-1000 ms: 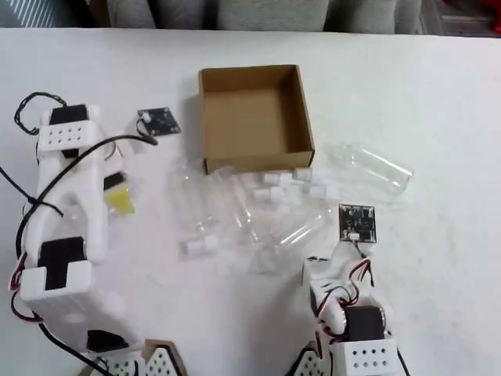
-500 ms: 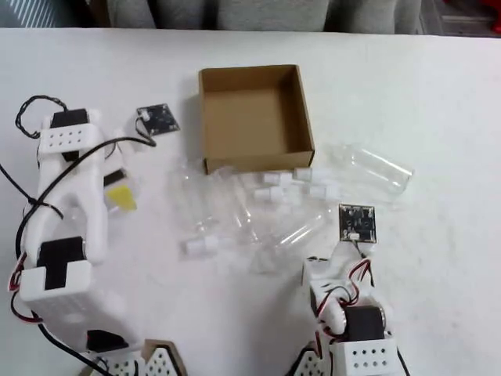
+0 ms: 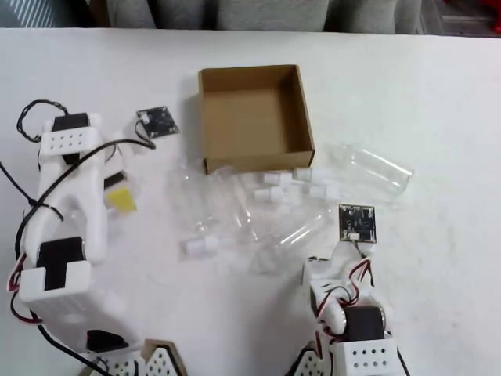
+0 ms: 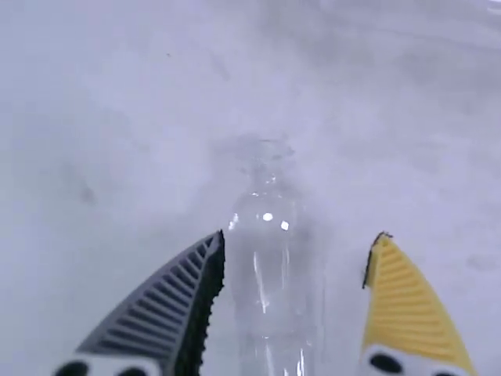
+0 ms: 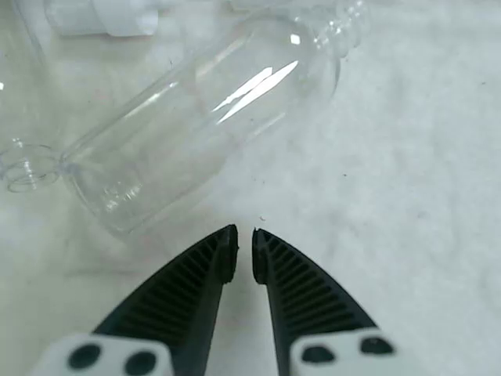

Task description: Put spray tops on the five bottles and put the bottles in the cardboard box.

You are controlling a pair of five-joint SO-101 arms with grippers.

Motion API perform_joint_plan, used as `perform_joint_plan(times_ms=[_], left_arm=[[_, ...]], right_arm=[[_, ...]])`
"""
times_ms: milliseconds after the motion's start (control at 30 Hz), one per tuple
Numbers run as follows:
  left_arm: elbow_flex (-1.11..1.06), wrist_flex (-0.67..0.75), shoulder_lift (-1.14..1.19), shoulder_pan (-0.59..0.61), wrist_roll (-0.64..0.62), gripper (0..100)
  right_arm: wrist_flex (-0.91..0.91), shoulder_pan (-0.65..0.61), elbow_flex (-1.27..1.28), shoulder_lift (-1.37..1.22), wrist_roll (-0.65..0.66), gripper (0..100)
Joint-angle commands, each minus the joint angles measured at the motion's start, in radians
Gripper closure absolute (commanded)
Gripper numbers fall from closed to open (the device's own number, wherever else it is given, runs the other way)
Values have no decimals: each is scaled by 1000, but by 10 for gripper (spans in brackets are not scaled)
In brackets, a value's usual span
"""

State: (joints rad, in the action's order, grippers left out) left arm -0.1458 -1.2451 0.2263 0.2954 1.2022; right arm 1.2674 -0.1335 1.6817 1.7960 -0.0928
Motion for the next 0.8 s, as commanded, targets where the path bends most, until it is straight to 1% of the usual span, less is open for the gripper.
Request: perform_joint_plan(times_ms=[0,133,233,600,700,767], left_arm=[[-18,20,-58,2,8,705],[-66,91,-58,13,2,706],[-98,115,-58,16,0,706],[-109,120,-53,13,5,706],[-97,123,1,13,8,706],[-78,153,56,13,2,706]], right_arm=[[4,5,9,5,-3,982],[4,5,9,5,-3,982],[4,5,9,5,-2,982],[4,5,9,5,-3,982],[4,5,9,5,-3,982],[4,5,9,5,-3,982]])
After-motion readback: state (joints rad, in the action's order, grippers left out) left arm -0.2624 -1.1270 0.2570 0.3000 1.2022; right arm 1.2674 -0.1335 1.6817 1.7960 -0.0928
